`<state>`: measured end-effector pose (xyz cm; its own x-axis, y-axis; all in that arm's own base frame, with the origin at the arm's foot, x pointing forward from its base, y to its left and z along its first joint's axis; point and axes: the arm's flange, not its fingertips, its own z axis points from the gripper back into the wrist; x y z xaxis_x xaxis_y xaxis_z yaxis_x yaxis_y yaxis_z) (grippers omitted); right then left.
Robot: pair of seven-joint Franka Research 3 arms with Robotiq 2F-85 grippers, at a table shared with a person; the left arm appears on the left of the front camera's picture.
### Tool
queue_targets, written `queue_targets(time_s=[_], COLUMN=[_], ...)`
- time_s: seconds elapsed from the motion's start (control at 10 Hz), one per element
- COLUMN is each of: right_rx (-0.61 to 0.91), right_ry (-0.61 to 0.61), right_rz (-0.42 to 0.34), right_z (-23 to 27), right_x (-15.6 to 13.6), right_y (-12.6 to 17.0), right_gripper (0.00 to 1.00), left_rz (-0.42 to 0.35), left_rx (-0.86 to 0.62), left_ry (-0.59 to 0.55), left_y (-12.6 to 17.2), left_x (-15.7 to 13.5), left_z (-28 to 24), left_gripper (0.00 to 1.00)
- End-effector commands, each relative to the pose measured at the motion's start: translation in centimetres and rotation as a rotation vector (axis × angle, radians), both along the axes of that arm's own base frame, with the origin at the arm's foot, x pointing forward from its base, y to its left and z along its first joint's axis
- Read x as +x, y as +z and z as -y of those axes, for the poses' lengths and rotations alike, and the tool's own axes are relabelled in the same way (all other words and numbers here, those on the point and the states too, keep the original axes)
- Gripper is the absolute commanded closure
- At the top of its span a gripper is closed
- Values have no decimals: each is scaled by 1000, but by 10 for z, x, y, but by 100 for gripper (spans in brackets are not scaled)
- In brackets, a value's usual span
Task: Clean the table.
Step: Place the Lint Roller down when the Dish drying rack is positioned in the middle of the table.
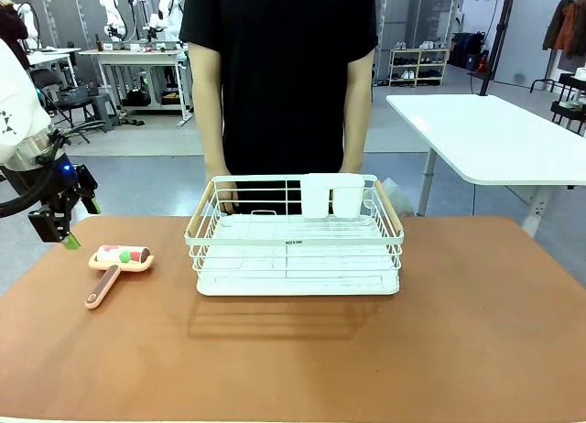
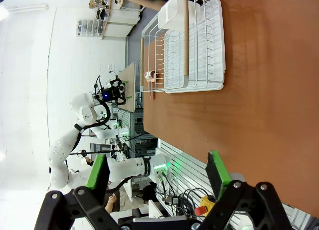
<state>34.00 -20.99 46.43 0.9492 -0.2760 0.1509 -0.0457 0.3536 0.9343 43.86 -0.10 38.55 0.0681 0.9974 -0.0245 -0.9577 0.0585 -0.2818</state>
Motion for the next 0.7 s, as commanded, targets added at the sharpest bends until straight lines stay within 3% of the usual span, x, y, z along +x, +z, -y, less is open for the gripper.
queue_targets(time_s=[0.0, 0.6], right_rx=[6, 6], right_ry=[3, 3], right_rz=[23, 23], right_z=[-1, -1], right_x=[-3, -3], right_y=[1, 1], right_gripper=[0, 0], left_rz=[0, 0], left_rx=[2, 2], left_ry=[-6, -6], left_y=[0, 0], left_x=[0, 0], left_z=[0, 0], left_gripper=[0, 0])
